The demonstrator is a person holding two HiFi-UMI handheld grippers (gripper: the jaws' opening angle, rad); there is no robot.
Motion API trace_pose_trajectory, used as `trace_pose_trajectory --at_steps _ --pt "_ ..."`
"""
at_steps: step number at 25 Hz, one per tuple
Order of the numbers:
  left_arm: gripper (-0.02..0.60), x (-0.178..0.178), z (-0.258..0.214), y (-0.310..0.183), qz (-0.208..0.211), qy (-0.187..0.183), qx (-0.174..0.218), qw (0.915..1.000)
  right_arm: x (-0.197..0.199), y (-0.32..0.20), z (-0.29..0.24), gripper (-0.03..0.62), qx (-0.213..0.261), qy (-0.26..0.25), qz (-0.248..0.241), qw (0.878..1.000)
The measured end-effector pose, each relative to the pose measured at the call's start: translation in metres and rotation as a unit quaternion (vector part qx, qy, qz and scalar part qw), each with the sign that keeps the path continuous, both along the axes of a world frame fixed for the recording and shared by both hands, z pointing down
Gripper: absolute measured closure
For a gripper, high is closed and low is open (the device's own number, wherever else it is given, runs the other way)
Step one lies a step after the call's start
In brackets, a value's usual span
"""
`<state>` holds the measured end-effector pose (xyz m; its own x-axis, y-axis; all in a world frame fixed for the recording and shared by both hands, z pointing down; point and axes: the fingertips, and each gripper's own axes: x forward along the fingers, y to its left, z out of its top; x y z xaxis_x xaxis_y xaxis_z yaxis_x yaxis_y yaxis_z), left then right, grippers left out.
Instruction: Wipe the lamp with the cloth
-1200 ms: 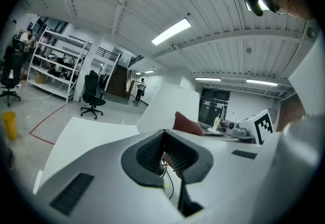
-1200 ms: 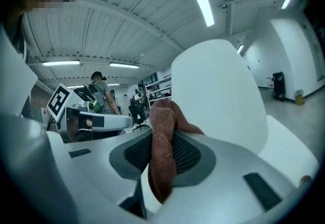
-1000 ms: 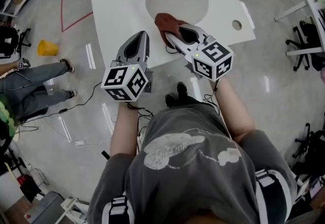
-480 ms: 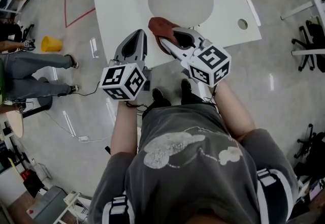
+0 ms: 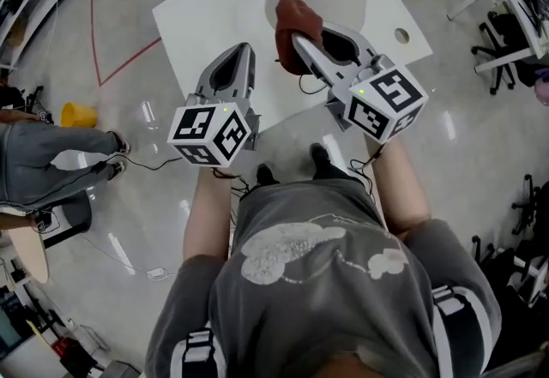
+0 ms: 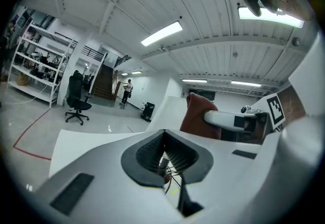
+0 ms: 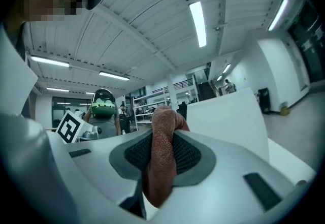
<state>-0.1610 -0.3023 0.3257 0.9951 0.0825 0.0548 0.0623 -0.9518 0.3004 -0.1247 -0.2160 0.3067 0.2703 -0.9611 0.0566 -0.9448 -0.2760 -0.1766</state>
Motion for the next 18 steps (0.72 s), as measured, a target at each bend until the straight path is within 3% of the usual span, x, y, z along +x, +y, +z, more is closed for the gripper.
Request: trace_pose_trajectory --at_steps 4,9,18 --pt "0.574 -0.007 -0.019 -0.016 0.038 0.022 0.007 0.9990 0.005 -0.006 -0.031 0.503 0.013 0.024 0.065 0.998" --pt "0.574 -0.009 -0.028 -0.020 0.080 0.034 0.005 0.9962 0.024 -0.007 -0.032 0.503 -0.002 0.031 0.127 0.991" --pt "0.574 -0.023 -0.016 -0.025 0.118 0.011 -0.007 0.9929 0.021 -0.022 0.017 0.503 -0.043 -0.022 0.162 0.986"
